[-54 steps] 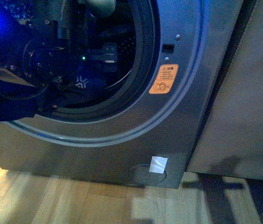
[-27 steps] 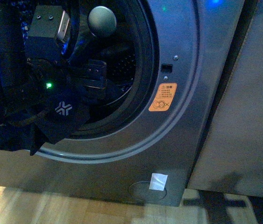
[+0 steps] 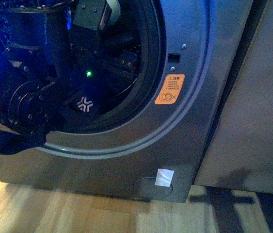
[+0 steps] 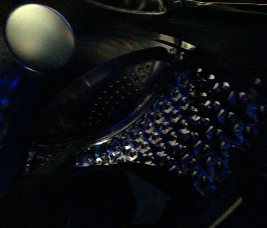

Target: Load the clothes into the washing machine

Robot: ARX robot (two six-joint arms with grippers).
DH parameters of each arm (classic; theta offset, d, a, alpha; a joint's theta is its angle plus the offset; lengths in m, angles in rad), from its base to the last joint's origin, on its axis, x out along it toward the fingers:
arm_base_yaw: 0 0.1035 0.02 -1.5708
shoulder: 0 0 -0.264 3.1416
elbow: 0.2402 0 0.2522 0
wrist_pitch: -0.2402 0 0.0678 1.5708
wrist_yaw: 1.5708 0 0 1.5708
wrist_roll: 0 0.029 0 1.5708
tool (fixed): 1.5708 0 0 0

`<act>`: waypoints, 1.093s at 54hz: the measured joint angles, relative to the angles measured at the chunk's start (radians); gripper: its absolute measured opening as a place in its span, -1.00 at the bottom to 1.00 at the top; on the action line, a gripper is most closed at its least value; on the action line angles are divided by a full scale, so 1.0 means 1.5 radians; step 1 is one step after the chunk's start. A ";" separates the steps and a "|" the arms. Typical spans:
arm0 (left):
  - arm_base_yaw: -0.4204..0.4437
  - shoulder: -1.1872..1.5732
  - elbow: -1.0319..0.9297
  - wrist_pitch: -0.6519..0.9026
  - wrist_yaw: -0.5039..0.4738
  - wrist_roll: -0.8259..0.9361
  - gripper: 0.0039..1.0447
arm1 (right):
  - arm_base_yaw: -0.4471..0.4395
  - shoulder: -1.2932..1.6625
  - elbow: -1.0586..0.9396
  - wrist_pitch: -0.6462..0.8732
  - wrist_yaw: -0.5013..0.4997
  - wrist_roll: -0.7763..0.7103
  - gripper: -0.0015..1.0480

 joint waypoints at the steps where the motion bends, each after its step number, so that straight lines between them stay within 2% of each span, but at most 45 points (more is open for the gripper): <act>1: 0.000 0.002 0.003 0.001 -0.003 0.003 0.88 | 0.000 0.000 0.000 0.000 0.000 0.000 -0.95; 4: 0.000 0.004 0.012 0.007 -0.031 0.025 0.88 | 0.000 0.000 0.000 0.000 0.000 0.000 -0.95; 11: 0.001 -0.005 -0.004 0.052 -0.043 0.063 0.88 | 0.000 0.000 0.000 0.000 0.000 0.000 -0.95; 28: 0.021 -0.047 -0.080 0.188 0.017 0.132 0.88 | 0.000 0.000 0.000 0.000 0.000 0.000 -0.95; 46: 0.023 -0.047 -0.080 0.195 0.028 0.141 0.88 | 0.000 0.000 0.000 0.000 0.000 0.000 -0.95; 49: 0.012 -0.045 -0.085 0.171 0.076 0.116 0.88 | 0.000 0.000 0.000 0.000 0.000 0.000 -0.95; 53: -0.002 -0.042 -0.086 0.128 0.104 0.065 0.88 | 0.000 0.000 0.000 0.000 0.000 0.000 -0.95; 59: -0.013 -0.040 -0.075 0.076 0.090 -0.052 0.88 | 0.000 0.000 0.000 0.000 0.000 0.000 -0.95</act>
